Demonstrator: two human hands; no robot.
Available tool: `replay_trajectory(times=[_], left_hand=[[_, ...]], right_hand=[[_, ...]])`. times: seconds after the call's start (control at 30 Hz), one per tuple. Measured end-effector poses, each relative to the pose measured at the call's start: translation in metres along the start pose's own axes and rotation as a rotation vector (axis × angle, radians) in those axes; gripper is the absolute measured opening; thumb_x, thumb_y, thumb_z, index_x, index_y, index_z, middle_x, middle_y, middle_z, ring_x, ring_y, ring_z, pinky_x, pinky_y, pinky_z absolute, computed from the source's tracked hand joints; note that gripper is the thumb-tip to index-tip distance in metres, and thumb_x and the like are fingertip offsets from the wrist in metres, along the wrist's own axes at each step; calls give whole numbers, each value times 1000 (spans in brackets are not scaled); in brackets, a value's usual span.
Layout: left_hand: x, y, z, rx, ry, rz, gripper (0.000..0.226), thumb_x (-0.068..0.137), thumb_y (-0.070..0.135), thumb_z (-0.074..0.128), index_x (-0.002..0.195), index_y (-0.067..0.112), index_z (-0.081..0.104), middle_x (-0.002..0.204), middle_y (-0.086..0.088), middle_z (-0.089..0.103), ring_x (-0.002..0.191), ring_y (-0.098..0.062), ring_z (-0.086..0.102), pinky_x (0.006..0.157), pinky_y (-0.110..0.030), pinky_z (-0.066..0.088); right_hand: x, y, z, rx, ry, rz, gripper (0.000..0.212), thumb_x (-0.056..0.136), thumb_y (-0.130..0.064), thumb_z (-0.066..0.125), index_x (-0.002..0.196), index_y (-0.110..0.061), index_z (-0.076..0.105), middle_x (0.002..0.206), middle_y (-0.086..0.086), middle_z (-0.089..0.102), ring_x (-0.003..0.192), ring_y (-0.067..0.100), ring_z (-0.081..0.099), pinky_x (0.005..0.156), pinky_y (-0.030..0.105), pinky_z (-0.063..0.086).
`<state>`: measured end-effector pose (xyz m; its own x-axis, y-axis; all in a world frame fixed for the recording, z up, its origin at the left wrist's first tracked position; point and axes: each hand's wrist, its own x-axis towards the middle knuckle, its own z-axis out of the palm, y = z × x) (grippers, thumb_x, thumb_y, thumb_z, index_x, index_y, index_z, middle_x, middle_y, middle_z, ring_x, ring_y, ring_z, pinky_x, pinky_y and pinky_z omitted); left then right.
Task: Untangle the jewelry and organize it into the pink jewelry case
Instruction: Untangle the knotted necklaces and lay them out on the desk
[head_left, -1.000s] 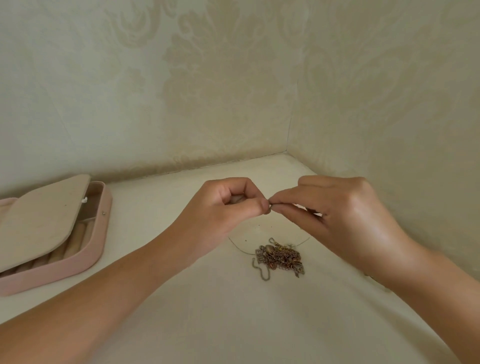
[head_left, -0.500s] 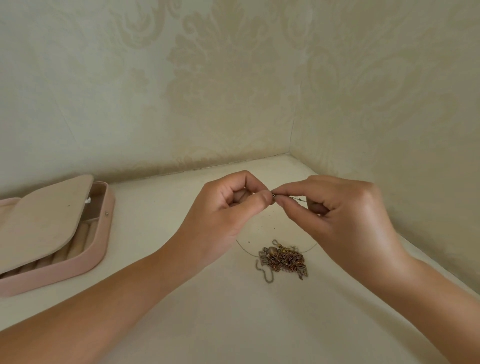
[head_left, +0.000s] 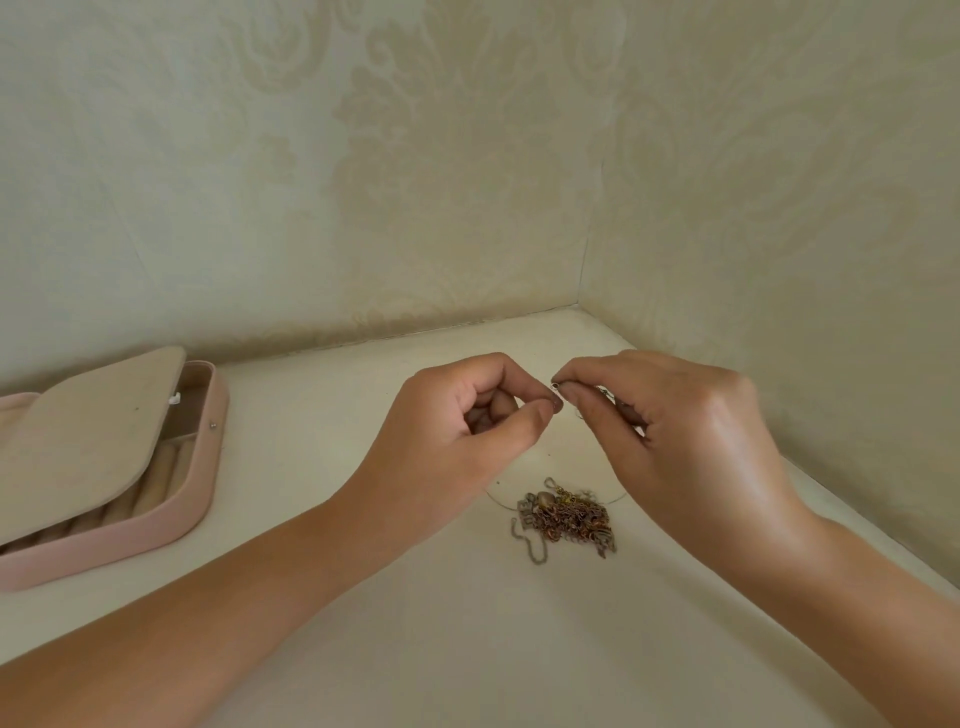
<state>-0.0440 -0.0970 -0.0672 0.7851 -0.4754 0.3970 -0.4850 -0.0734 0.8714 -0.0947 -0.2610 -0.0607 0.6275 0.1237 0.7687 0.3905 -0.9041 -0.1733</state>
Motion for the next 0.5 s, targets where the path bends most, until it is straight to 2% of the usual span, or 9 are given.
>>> replay_trajectory(times=[0.07,0.1,0.17,0.2,0.27,0.33,0.43,0.5], left_hand=[[1,-1,0,-1,2,-7,7,85,13,68,79,17,71,55,3,47,52,-9,37,50,-15,33],[1,-2,-1,5,8,-17,7,85,14,68,79,16,71,56,3,48,53,-9,38,50,-15,33],[6,-6,-5,30,41,-53,7,85,15,68,79,16,71,56,4,49,52,-9,39,50,-14,33],[9,-9,-8,53,64,-81,7,85,16,68,79,17,71,55,5,49,51,-9,38,49,-14,32],[15,-16,-14,106,101,-146,9,86,18,67,78,20,71,53,9,48,50,-9,37,48,-16,32],[21,-25,-19,139,130,-214,12,86,18,66,76,22,70,51,13,49,48,-8,38,49,-20,33],[26,-34,-25,243,132,-285,14,86,17,66,73,22,69,52,13,56,42,-3,44,52,-26,40],[28,-39,-28,326,122,-299,13,86,19,66,75,24,68,64,12,62,45,-3,51,58,-24,46]], right_hand=[[-1,-1,1,12,-1,17,13,88,-14,61,80,-14,71,58,-3,59,61,16,48,53,22,38],[0,-1,1,39,6,40,12,88,-14,62,81,-14,72,58,-10,59,61,12,50,54,18,39],[2,1,-2,135,17,183,9,88,-16,66,84,-16,74,48,-21,48,55,1,50,55,7,37],[3,5,-3,201,5,290,8,88,-17,68,84,-18,74,43,-20,44,50,1,48,52,6,35],[4,14,-3,348,-42,487,10,88,-21,68,80,-25,72,41,-14,39,43,6,40,46,9,33],[5,23,-1,415,-69,600,11,88,-24,68,78,-29,71,43,-11,34,42,7,35,43,13,33],[4,31,6,394,-118,646,12,88,-23,67,77,-27,71,43,-11,35,42,7,35,44,13,31],[1,33,11,363,-158,628,14,88,-22,67,77,-28,70,47,-10,40,46,7,38,47,15,32]])
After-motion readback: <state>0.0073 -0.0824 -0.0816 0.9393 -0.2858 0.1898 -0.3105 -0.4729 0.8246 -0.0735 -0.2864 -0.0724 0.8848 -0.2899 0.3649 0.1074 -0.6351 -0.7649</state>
